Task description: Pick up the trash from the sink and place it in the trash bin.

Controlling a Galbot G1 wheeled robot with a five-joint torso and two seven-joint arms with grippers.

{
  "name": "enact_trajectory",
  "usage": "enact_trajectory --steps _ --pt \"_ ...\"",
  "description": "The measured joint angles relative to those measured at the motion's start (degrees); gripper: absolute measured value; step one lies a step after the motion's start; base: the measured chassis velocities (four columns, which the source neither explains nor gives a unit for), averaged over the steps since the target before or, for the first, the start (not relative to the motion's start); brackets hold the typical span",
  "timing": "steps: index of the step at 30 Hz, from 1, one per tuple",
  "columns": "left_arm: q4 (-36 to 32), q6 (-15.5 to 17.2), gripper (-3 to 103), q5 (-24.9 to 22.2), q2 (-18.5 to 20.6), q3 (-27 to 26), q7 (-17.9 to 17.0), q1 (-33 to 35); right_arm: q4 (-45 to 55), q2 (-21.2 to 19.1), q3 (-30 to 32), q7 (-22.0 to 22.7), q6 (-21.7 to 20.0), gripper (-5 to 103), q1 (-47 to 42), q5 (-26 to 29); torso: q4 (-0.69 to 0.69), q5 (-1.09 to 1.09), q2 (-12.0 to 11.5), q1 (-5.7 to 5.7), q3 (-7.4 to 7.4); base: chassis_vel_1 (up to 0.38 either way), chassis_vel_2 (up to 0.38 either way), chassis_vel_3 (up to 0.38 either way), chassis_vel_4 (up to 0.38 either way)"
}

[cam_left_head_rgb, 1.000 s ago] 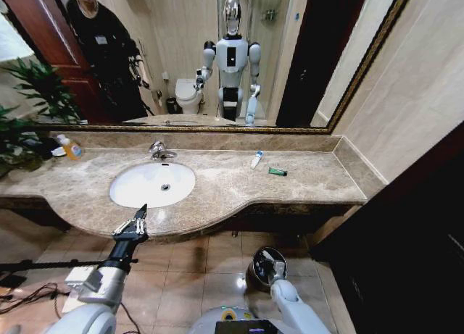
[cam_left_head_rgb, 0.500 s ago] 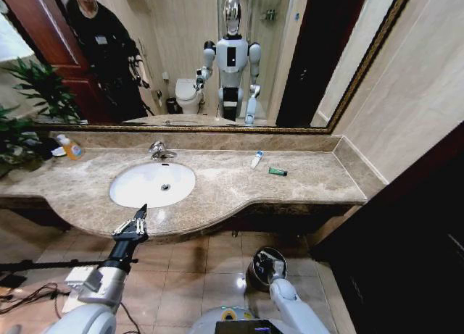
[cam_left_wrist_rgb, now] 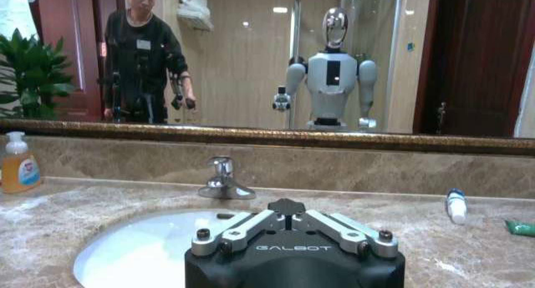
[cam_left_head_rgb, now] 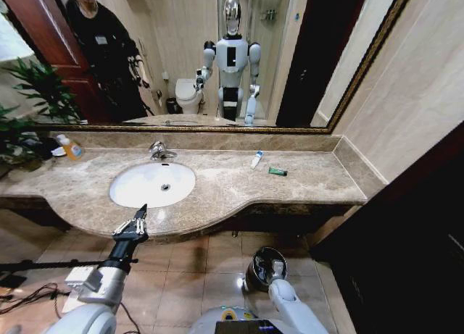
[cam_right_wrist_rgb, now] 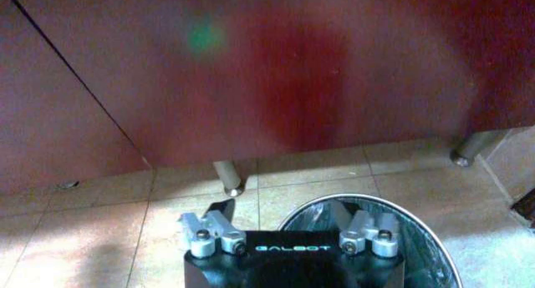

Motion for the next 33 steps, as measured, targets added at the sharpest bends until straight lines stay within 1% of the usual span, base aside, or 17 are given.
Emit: enact_trajectory --steps 3,4,5,6,10,13,17,21,22,24,25,28,29,32,33 --pt "0.0 0.0 0 0.0 0.0 0.0 0.0 0.0 0.4 -0.1 0.0 0.2 0.0 92 -0.1 0.0 0.00 0.00 0.0 0.00 0.00 0.000 0.000 0.000 0.000" --pt "0.0 0.0 0 0.0 0.0 0.0 0.0 0.0 0.4 -0.1 0.0 0.2 0.0 92 -0.1 0.0 0.00 0.00 0.0 0.00 0.00 0.000 0.000 0.000 0.000" --pt "0.0 0.0 0 0.0 0.0 0.0 0.0 0.0 0.6 -0.2 0.0 0.4 0.0 97 -0.2 0.0 0.00 0.00 0.0 0.00 0.00 0.000 0.000 0.000 0.000" --pt "0.0 0.0 0 0.0 0.0 0.0 0.0 0.0 1.0 -0.2 0.0 0.6 0.0 100 -0.3 0.0 0.00 0.00 0.0 0.00 0.00 0.000 0.000 0.000 0.000" --pt "0.0 0.0 0 0.0 0.0 0.0 0.0 0.0 3.1 -0.5 0.0 1.3 -0.4 100 -1.3 -0.3 0.00 0.00 0.0 0.00 0.00 0.000 0.000 0.000 0.000" --pt "0.0 0.0 0 0.0 0.0 0.0 0.0 0.0 7.5 -1.7 0.1 1.9 -1.9 100 -3.3 -0.1 0.00 0.00 0.0 0.00 0.00 0.000 0.000 0.000 0.000" --pt "0.0 0.0 0 0.0 0.0 0.0 0.0 0.0 11.2 -2.8 0.2 2.7 -2.8 100 -4.9 0.3 0.00 0.01 0.0 0.00 0.00 0.000 0.000 0.000 0.000" --pt "0.0 0.0 0 0.0 0.0 0.0 0.0 0.0 18.5 -5.5 0.4 3.9 -4.0 100 -8.1 1.0 0.00 0.01 0.0 0.00 0.00 0.000 0.000 0.000 0.000" --pt "0.0 0.0 0 0.0 0.0 0.0 0.0 0.0 18.5 -5.5 0.4 3.9 -4.0 100 -8.1 1.0 0.00 0.01 0.0 0.00 0.00 0.000 0.000 0.000 0.000" --pt "0.0 0.0 0 0.0 0.0 0.0 0.0 0.0 23.2 -7.1 0.6 5.2 -4.7 100 -9.9 1.1 -0.01 0.01 0.0 0.00 0.00 0.000 0.000 0.000 0.000" --pt "0.0 0.0 0 0.0 0.0 0.0 0.0 0.0 23.2 -7.1 0.6 5.2 -4.7 100 -9.9 1.1 -0.01 0.01 0.0 0.00 0.00 0.000 0.000 0.000 0.000" --pt "0.0 0.0 0 0.0 0.0 0.0 0.0 0.0 29.6 -8.3 1.3 6.7 -6.4 100 -11.8 1.6 -0.01 0.01 0.0 0.00 0.00 0.000 0.000 0.000 0.000" --pt "0.0 0.0 0 0.0 0.0 0.0 0.0 0.0 29.6 -8.3 1.3 6.7 -6.4 100 -11.8 1.6 -0.01 0.01 0.0 0.00 0.00 0.000 0.000 0.000 0.000" --pt "0.0 0.0 0 0.0 0.0 0.0 0.0 0.0 37.0 -9.8 1.9 8.2 -8.3 100 -13.7 2.3 -0.01 0.01 0.0 0.00 0.00 0.000 0.000 0.000 0.000" --pt "0.0 0.0 0 0.0 0.0 0.0 0.0 0.0 37.0 -9.8 1.9 8.2 -8.3 100 -13.7 2.3 -0.01 0.01 0.0 0.00 0.00 0.000 0.000 0.000 0.000"
